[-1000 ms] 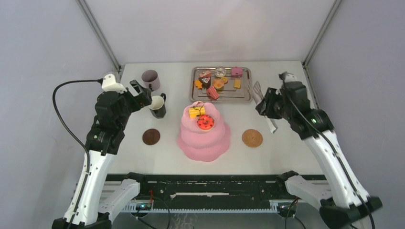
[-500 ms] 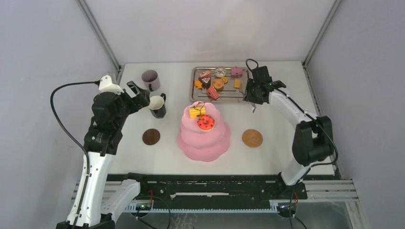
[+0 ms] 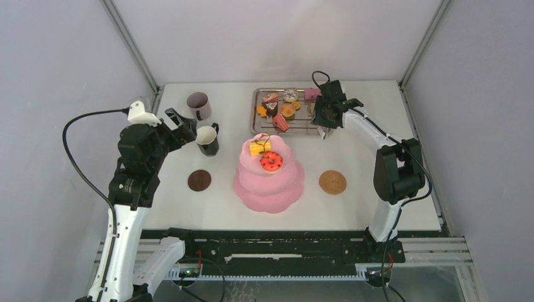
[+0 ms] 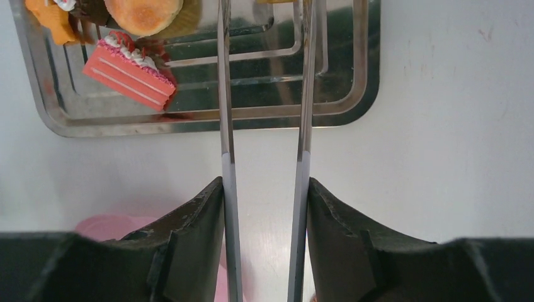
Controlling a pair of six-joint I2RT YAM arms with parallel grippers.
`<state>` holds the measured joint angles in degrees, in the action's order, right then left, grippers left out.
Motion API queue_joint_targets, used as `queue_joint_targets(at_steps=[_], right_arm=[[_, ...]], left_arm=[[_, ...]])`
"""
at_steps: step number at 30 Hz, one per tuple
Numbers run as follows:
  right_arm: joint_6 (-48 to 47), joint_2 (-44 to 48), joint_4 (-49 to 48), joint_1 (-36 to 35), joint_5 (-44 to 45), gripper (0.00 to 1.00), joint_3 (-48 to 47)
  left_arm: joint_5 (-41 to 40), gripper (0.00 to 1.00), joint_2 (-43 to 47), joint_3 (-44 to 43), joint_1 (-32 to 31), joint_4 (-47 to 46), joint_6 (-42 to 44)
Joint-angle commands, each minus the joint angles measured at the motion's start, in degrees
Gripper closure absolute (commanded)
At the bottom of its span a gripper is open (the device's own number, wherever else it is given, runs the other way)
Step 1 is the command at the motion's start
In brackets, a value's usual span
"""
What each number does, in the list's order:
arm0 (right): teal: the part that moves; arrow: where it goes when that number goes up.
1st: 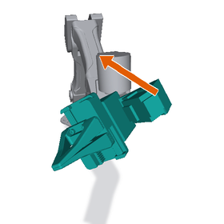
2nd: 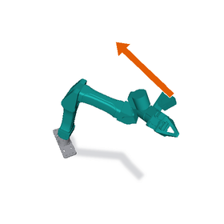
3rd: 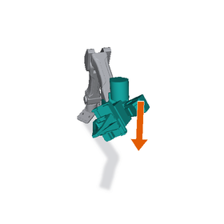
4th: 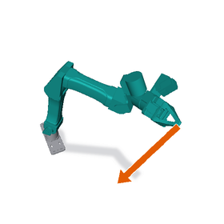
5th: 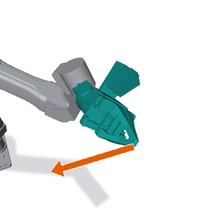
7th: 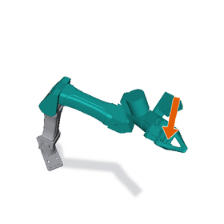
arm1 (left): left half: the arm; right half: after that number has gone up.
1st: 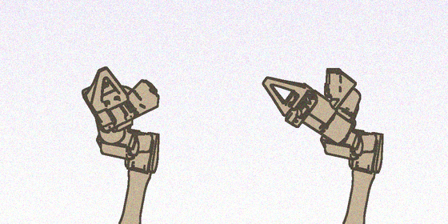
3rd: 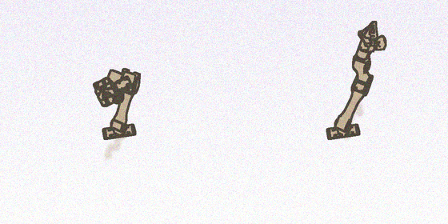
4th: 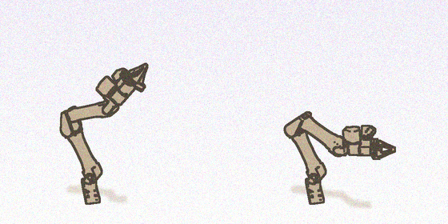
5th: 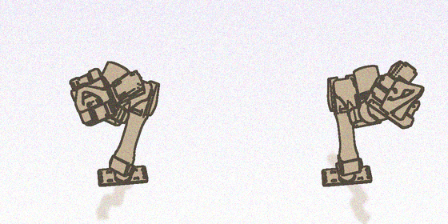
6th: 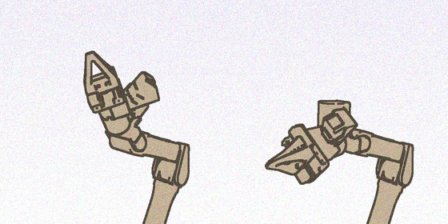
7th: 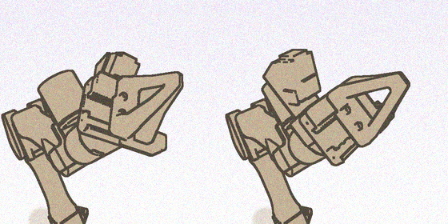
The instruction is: Serve the afternoon tea
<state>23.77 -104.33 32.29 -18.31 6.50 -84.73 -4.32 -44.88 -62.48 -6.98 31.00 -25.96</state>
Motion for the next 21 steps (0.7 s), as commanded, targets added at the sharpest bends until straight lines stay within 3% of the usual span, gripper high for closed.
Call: queue_joint_targets(at_steps=[1,12,21], right_arm=[[0.9,-1.9,-1.4,-0.7,3.2,0.45,-4.1],[0.0,-7.3,1.0,-1.5,1.4,0.43,-7.2],[-3.4,-9.6,4.1,-3.8,5.2,0.46,-11.8]], left_arm=[[-0.6,0.05,1.9,-1.9,0.6,-1.4,-1.0],[-5.7,0.05,5.2,-0.1,0.6,-0.5,0.5],[-6.8,0.05,6.7,0.1,0.6,0.4,0.5]])
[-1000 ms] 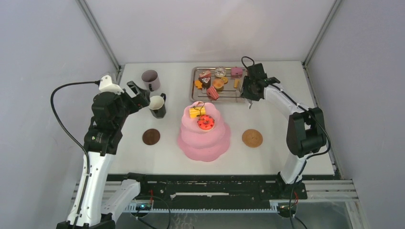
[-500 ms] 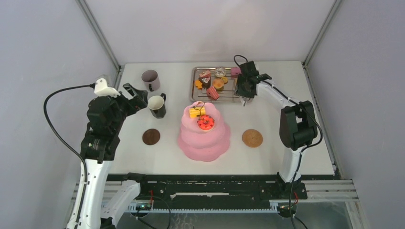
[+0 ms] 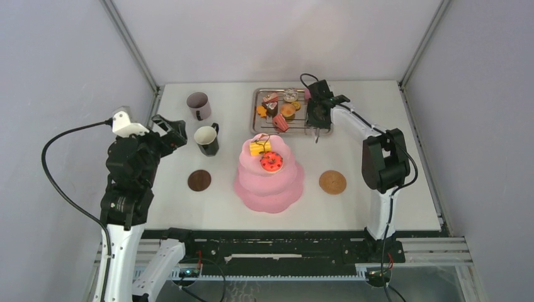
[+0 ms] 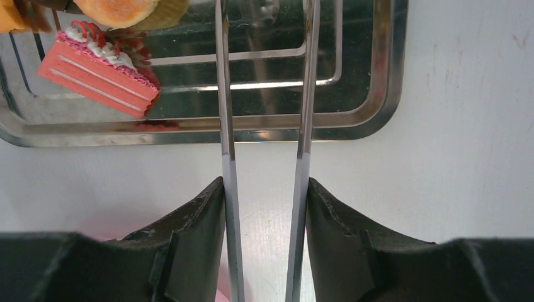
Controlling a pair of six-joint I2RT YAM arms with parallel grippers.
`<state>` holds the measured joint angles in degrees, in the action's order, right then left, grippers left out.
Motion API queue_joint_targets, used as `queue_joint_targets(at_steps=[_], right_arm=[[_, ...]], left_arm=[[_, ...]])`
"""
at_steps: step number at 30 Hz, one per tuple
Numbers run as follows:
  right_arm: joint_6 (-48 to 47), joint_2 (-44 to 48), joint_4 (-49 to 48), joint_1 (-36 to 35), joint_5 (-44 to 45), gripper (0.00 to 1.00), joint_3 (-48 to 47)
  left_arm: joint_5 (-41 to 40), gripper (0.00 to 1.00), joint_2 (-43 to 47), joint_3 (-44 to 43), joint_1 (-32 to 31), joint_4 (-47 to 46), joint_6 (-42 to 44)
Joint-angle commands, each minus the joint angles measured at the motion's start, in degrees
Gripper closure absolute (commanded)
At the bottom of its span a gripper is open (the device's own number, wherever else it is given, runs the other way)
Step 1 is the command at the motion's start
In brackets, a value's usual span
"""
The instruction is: Serve the afternoon tea
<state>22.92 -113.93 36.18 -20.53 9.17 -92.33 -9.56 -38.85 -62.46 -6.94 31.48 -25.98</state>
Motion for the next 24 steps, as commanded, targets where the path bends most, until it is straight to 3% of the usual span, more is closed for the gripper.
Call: queue_joint_targets(at_steps=[1,11,19,24], right_arm=[[-3.1,-0.5,1.2,-1.9,3.3,0.46,-5.1],[-5.3,-2.8,5.6,-3.0,7.1,0.49,-8.4],[-5.4,-1.8,7.1,-3.0,6.9,0.64,-9.7],[-5.5,1.5,8.9,-2.1,6.5,0.66,-9.5]], left_arm=[[-1.5,0.05,0.8,0.1,0.5,0.1,0.6],[-1.2,0.05,1.6,0.2,0.5,0.6,1.5],[-0.7,0.05,1.8,0.4,0.6,0.8,1.8],[0.4,0.05,0.5,-0.4,0.6,1.9,2.0]])
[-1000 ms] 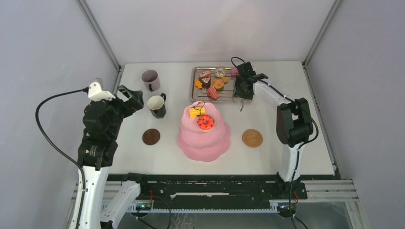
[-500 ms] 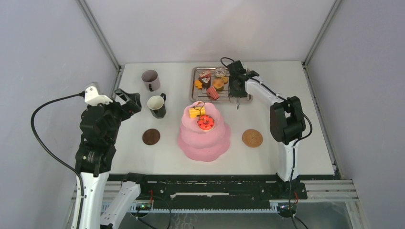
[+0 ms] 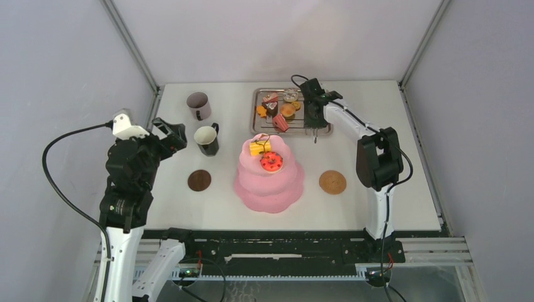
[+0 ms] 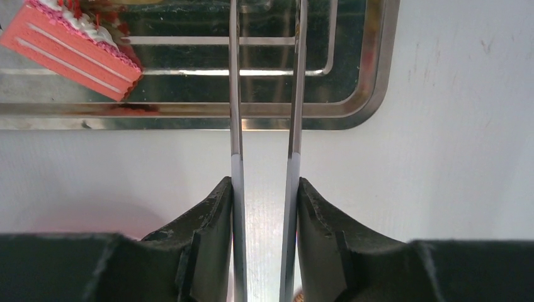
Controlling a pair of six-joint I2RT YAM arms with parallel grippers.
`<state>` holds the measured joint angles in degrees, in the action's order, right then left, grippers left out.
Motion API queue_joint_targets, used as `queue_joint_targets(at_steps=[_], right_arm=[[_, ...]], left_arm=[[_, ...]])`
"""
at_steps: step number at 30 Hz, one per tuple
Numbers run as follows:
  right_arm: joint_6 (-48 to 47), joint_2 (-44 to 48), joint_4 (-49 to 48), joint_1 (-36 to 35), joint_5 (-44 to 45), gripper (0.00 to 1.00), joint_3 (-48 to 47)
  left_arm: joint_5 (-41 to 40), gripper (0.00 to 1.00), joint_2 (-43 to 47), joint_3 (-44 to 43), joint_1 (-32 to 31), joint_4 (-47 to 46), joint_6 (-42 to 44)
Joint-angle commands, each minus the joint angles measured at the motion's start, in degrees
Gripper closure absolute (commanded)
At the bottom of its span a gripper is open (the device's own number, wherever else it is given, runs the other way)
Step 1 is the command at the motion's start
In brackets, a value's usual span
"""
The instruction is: Serve the afternoon tea
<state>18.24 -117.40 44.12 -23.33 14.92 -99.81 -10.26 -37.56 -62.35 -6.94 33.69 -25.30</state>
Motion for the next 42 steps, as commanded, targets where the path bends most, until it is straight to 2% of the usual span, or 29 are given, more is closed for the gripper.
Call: queue_joint_targets(at_steps=[1,8,15,21,27,35,38,42], right_arm=[[-1.0,5.9,1.1,1.0,0.0,0.66,-1.5],[-2.7,15.3,1.6,1.6,-1.5,0.67,4.8],[-2.6,28.1,-0.6,2.4,-3.3,0.68,15.1],[-2.1,36.4,1.2,2.0,-4.5,0.70,19.0],[-3.9,45.0,7.0,0.1,-5.4,0.70,19.7],[-5.9,57.5,11.2,-10.8,-5.9,0.70,25.1],[-5.0,60.2,13.3,-15.6,-5.9,0.70,26.4],[-3.2,62.4,15.6,-18.6,-6.5,0.69,27.7]], left_arm=[[1.4,0.05,-1.1,-0.7,0.6,0.0,1.3],[3.7,0.05,-1.1,-1.0,0.6,-0.4,1.9],[4.9,0.05,-3.5,-3.3,0.6,0.0,3.1],[5.8,0.05,-4.8,-3.0,0.5,-1.2,2.5],[7.4,0.05,-5.3,-3.5,0.6,-1.5,2.9],[7.3,0.05,-6.2,-4.7,0.5,-1.3,2.9],[8.0,0.05,-6.6,-5.0,0.5,-1.4,2.3],[7.6,0.05,-6.8,-4.9,0.5,-1.5,2.0]])
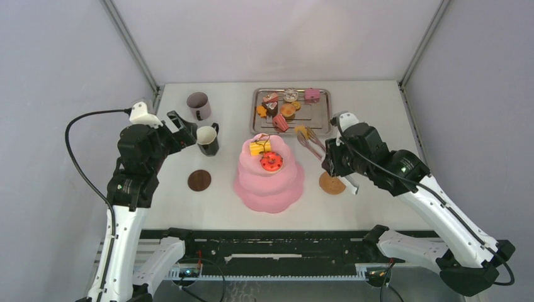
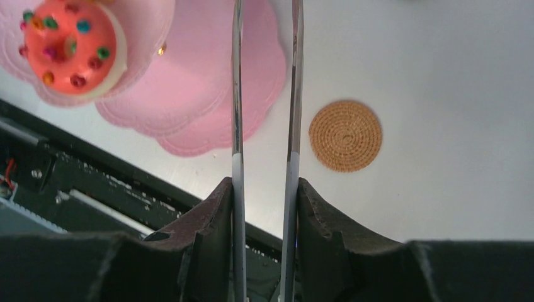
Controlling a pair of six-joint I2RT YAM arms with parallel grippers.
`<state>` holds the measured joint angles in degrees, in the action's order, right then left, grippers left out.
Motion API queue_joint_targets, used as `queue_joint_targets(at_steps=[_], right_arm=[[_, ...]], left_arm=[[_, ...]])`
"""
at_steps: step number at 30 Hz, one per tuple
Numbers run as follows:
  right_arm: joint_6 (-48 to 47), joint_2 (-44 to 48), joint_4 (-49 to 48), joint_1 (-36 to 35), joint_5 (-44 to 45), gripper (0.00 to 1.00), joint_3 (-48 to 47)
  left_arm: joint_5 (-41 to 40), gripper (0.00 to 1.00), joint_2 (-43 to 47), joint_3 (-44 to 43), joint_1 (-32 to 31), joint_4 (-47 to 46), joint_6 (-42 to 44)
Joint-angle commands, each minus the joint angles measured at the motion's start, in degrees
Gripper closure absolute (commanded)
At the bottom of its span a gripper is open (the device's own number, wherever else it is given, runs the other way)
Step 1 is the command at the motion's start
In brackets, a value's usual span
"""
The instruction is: Serve the afternoon tea
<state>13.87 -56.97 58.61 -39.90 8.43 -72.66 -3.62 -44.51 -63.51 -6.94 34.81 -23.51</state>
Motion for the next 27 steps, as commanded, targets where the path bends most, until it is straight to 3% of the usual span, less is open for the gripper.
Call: queue_joint_targets(at_steps=[1,11,27], right_arm=[[1.8,2.4,1.5,-2.2,-0.6,0.69,1.0],[1.7,2.0,-0.7,-3.3,-7.7,0.69,4.5],[3.9,-5.7,-11.6,-8.9,-8.5,0.69,6.2]], left_arm=[[0.9,0.05,0.2,-3.7,0.6,-2.6,0.0],[2.4,0.05,1.0,-2.2,0.6,-3.5,-1.7],[2.7,0.05,2.0,-0.7,0.5,-3.5,-2.9]])
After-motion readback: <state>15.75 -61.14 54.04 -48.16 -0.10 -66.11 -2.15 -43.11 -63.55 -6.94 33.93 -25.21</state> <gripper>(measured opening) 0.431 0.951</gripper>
